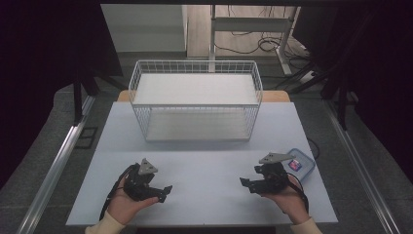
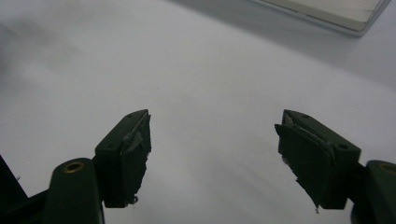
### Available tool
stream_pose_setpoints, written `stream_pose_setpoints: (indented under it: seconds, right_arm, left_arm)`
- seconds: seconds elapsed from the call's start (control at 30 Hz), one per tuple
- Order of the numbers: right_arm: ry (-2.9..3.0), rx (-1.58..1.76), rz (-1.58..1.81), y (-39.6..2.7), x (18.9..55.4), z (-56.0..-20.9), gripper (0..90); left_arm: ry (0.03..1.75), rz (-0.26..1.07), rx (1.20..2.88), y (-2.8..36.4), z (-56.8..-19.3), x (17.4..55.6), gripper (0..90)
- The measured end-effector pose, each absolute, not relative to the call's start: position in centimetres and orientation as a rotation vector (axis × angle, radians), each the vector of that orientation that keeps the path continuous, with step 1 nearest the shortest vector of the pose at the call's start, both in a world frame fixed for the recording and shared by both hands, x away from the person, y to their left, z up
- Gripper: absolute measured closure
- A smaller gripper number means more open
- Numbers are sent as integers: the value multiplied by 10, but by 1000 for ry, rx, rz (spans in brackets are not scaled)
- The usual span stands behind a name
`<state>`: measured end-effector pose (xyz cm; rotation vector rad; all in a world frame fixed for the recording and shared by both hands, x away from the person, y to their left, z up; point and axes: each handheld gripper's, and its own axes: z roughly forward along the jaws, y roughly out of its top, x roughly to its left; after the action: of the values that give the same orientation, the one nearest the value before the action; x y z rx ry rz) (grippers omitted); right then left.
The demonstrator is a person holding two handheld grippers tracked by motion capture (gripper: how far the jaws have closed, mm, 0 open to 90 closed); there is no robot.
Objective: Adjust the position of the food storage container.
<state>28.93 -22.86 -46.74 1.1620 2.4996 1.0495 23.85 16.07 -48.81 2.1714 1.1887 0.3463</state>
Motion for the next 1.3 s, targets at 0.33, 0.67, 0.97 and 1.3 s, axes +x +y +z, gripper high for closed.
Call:
stream_pose_setpoints:
  seconds: [0.33,0.67,0.97,1.3]
  right_arm:
    - [2504,1164,1002,-236,295,-453,412]
    - [2449,1214,832,-282,330,-420,556]
    - [2393,1313,711,-334,358,-410,866]
    - [2319,1446,518,-384,378,-422,896]
  left_arm:
    - [1171,342,2172,171,-488,242,105]
    - [1159,344,2180,172,-488,238,105]
    - [1167,339,2198,173,-493,239,106]
    - [1162,338,2211,170,-494,239,107]
